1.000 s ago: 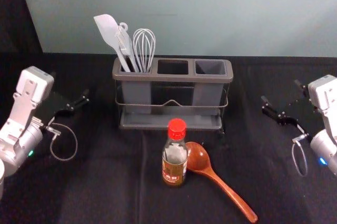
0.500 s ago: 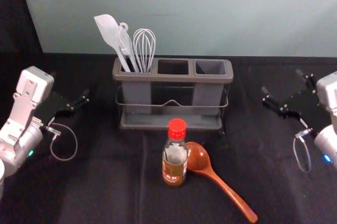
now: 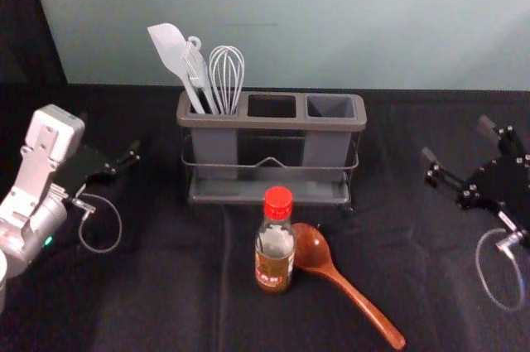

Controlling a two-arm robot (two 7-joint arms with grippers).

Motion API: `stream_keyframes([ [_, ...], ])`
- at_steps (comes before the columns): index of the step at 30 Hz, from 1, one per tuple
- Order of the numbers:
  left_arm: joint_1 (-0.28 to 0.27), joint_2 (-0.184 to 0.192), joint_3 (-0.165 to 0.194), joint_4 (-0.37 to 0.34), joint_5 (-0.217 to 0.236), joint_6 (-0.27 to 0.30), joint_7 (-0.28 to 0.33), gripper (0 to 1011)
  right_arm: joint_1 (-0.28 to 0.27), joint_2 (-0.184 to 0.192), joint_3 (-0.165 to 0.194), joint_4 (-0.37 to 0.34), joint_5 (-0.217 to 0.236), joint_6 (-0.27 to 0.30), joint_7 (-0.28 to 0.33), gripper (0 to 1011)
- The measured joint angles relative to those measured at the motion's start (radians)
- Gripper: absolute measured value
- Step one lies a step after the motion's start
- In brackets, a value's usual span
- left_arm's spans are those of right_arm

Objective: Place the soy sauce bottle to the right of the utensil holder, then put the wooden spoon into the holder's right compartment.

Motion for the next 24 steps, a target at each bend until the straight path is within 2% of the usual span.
stream_keyframes([
  [1,0.0,0.0,0.0,0.0,0.0,0.0,0.0,1005,-0.032,0.015,0.014,-0.018,0.028,-0.015,0.025,1002],
  [6,0.0,0.0,0.0,0.0,0.0,0.0,0.0,1005,-0.107,0.056,0.051,-0.051,0.103,-0.047,0.096,1002],
  [11,0.0,0.0,0.0,0.0,0.0,0.0,0.0,1005,-0.168,0.1,0.083,-0.075,0.172,-0.045,0.171,1003],
  [18,0.0,0.0,0.0,0.0,0.0,0.0,0.0,1005,-0.188,0.143,0.087,-0.104,0.194,0.008,0.245,1002],
  [24,0.0,0.0,0.0,0.0,0.0,0.0,0.0,1005,-0.158,0.141,0.056,-0.106,0.18,0.054,0.287,1002],
])
